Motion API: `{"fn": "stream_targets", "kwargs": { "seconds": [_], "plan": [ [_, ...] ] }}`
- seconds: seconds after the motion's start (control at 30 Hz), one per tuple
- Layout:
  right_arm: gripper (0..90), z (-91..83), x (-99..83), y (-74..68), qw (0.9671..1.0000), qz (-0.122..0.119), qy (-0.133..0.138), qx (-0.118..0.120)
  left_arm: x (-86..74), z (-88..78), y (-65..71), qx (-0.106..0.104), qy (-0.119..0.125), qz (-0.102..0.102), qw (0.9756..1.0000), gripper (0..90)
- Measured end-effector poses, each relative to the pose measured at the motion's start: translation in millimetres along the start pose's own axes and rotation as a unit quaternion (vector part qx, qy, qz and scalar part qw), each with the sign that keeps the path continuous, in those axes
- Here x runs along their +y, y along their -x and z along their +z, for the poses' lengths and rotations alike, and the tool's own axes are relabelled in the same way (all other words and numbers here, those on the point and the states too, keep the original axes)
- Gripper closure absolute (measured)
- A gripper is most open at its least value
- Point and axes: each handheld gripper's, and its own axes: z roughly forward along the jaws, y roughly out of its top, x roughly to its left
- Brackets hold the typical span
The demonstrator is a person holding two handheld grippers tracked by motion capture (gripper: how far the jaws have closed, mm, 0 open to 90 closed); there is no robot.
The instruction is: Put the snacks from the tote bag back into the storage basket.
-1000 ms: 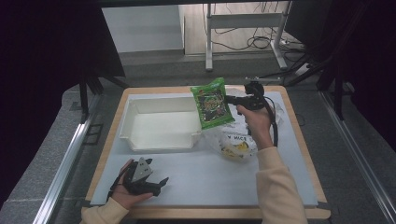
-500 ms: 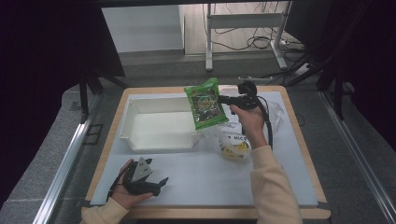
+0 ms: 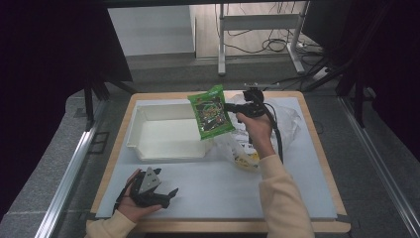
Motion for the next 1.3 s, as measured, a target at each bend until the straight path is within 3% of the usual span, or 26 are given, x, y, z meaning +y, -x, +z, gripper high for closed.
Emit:
{"fn": "stream_targets", "kwargs": {
  "seconds": [0.87,1.3],
  "plan": [
    [90.0,26.3,-0.6,-15.7,0.9998,0.001,-0.010,0.015,0.1,0.2,0.4,-0.002,0.001,-0.001,1.0000,10.2],
    [90.0,47.8,0.6,-27.7,0.9995,-0.002,-0.020,0.024,0.2,-1.1,0.3,-0.005,0.005,-0.003,1.0000,10.3]
  ]
}}
